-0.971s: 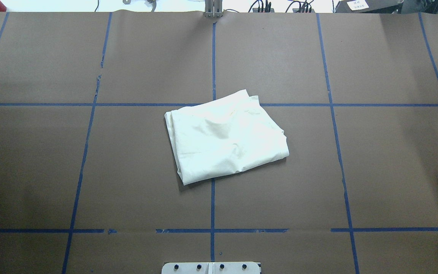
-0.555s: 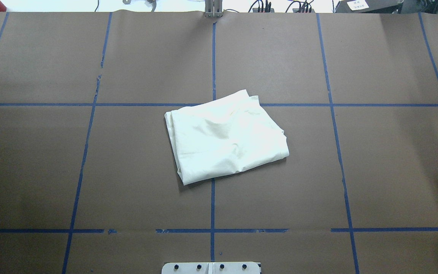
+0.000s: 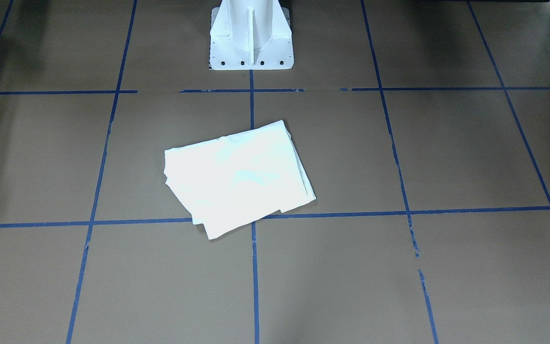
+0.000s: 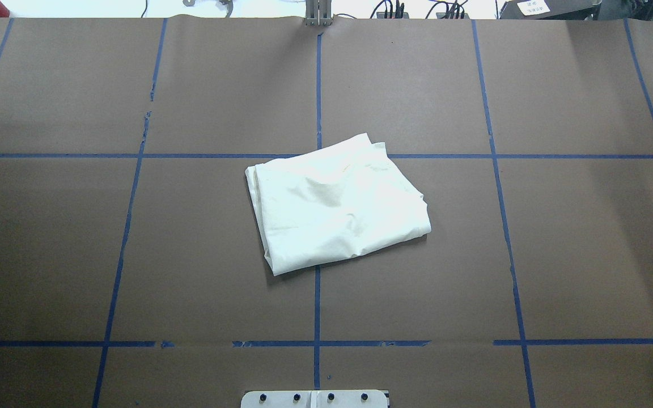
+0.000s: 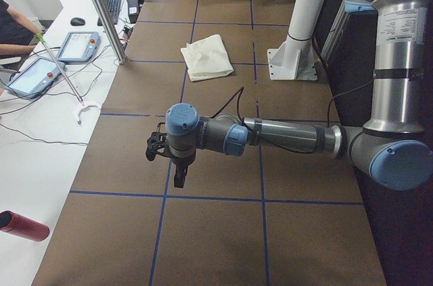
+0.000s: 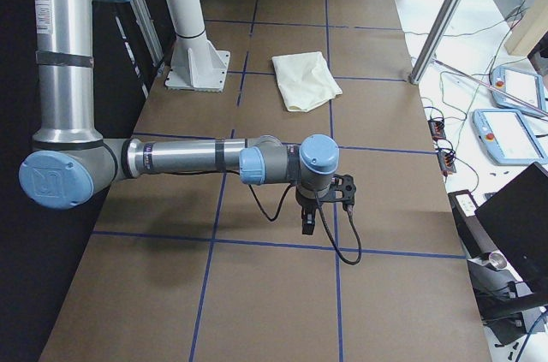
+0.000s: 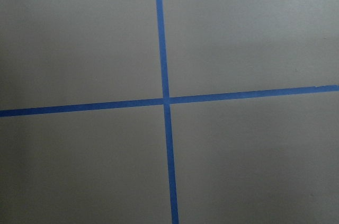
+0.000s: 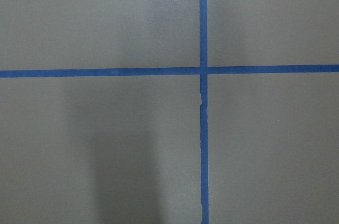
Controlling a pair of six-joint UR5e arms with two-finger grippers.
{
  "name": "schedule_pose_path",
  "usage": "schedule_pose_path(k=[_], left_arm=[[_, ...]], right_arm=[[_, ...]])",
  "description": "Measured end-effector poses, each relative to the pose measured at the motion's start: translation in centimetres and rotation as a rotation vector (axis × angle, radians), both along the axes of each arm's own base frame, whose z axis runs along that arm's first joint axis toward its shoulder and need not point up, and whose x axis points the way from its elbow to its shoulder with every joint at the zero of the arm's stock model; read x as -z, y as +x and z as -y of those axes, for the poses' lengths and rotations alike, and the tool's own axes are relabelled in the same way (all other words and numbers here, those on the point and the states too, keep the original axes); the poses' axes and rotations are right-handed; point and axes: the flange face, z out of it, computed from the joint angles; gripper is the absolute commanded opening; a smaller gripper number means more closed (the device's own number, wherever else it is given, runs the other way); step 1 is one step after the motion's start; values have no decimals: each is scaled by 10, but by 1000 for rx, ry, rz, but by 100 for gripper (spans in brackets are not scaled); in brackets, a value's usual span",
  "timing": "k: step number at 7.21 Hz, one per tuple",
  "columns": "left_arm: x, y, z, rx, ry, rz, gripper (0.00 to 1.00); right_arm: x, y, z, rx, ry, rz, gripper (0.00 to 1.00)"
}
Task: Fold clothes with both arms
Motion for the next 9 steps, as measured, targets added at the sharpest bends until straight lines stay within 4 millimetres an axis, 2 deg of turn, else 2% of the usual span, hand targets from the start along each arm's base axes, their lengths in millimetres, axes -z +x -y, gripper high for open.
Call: schedule_pose_path(k=[3, 5, 7, 9], left_arm=[[0, 1, -5, -1, -74, -4, 100], [8, 0, -7, 5, -62, 0, 100], [10, 1, 3, 5, -57, 9, 100], [21, 2, 12, 2, -37, 5, 100]], right_arm=[[-3, 0, 0, -1, -3, 1, 100], [-3, 0, 1, -5, -2, 0, 100], [-1, 0, 2, -9, 1, 1, 100], [0, 0, 1, -10, 2, 3, 100]])
